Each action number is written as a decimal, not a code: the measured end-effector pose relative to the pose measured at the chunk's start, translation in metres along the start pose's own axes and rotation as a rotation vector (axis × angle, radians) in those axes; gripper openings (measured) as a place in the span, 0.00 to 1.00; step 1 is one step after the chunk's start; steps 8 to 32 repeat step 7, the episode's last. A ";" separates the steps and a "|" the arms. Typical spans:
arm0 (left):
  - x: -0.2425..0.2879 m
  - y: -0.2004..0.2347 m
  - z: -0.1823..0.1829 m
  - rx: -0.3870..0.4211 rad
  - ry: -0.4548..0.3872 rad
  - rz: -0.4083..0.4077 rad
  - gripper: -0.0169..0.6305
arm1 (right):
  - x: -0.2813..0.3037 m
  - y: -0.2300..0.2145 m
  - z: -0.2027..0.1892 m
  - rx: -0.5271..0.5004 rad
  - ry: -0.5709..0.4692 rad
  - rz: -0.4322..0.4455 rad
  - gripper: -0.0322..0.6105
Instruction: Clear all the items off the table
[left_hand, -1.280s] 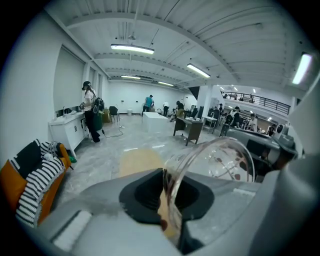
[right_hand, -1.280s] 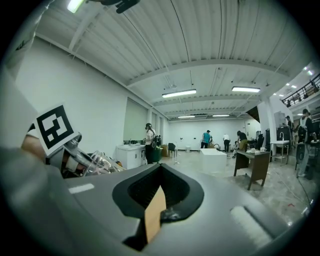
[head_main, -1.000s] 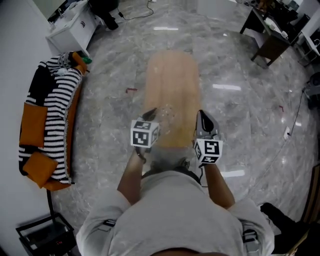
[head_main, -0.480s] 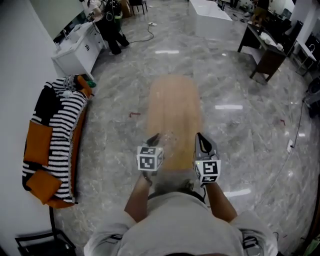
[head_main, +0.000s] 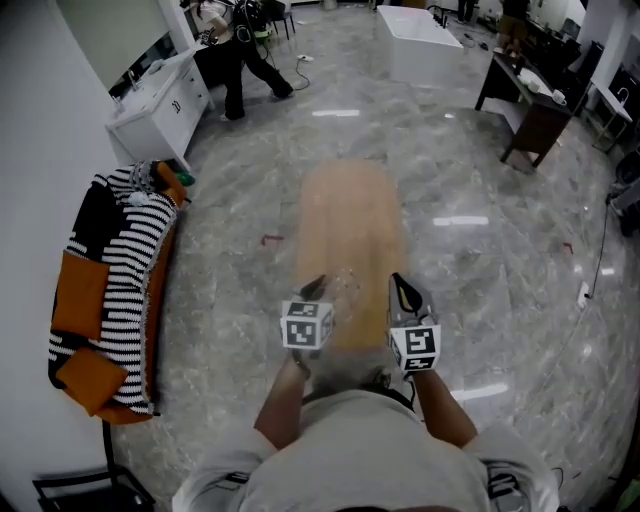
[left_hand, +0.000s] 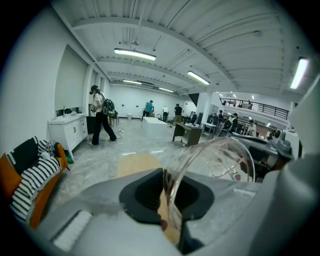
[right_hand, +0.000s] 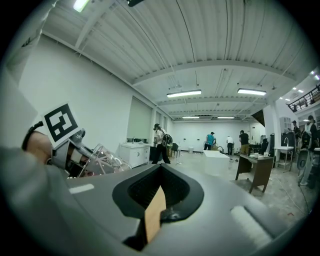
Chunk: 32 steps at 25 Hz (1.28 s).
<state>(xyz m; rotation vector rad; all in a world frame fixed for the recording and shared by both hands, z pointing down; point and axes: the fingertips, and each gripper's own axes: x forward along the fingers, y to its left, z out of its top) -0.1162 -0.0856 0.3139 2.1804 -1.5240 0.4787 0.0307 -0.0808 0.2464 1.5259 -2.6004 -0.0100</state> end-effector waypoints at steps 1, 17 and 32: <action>0.001 -0.002 0.000 0.001 0.003 0.000 0.09 | -0.001 -0.002 -0.001 0.000 0.003 0.000 0.06; 0.003 -0.007 0.001 0.007 0.019 -0.002 0.09 | -0.002 -0.006 -0.001 -0.008 0.021 -0.004 0.06; 0.003 -0.007 0.001 0.007 0.019 -0.002 0.09 | -0.002 -0.006 -0.001 -0.008 0.021 -0.004 0.06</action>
